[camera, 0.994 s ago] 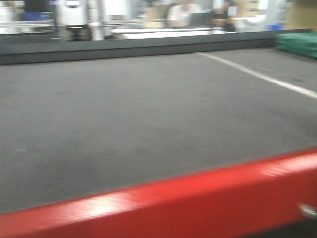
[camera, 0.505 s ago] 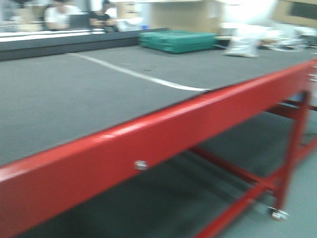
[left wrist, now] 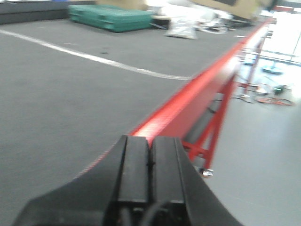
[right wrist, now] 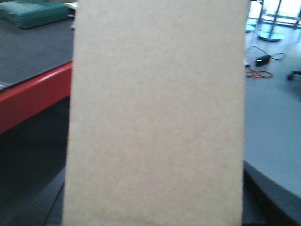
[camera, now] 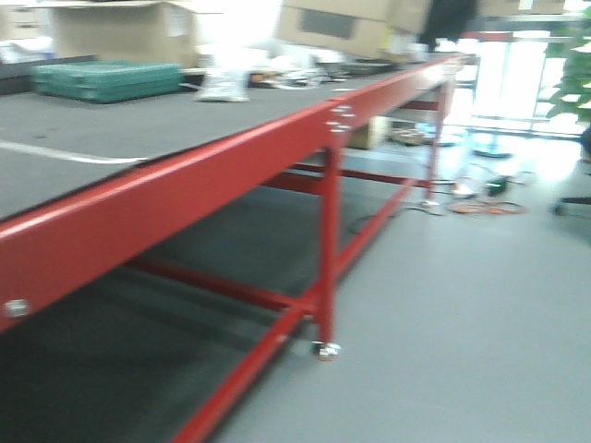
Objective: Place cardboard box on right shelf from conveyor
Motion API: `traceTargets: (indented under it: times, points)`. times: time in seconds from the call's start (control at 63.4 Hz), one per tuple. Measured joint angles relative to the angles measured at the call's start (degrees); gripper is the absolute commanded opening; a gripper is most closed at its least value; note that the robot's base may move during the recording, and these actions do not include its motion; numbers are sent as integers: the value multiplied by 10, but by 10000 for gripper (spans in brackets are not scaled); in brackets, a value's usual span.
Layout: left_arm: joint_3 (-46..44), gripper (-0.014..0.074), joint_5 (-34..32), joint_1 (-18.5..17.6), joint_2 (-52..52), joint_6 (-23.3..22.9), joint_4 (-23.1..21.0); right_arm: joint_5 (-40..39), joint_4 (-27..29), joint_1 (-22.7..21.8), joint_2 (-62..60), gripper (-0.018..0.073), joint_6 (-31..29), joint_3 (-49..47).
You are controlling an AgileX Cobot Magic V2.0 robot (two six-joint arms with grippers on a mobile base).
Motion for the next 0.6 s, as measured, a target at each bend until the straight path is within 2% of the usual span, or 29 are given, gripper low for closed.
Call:
traceTargets:
  times: [0.331,0.6]
  points:
    - [0,-119,0,1,0,0,0,0,0,0,0,195,0,0]
    - [0,-119,0,20,0,0,0,0,0,0,0,195,0,0]
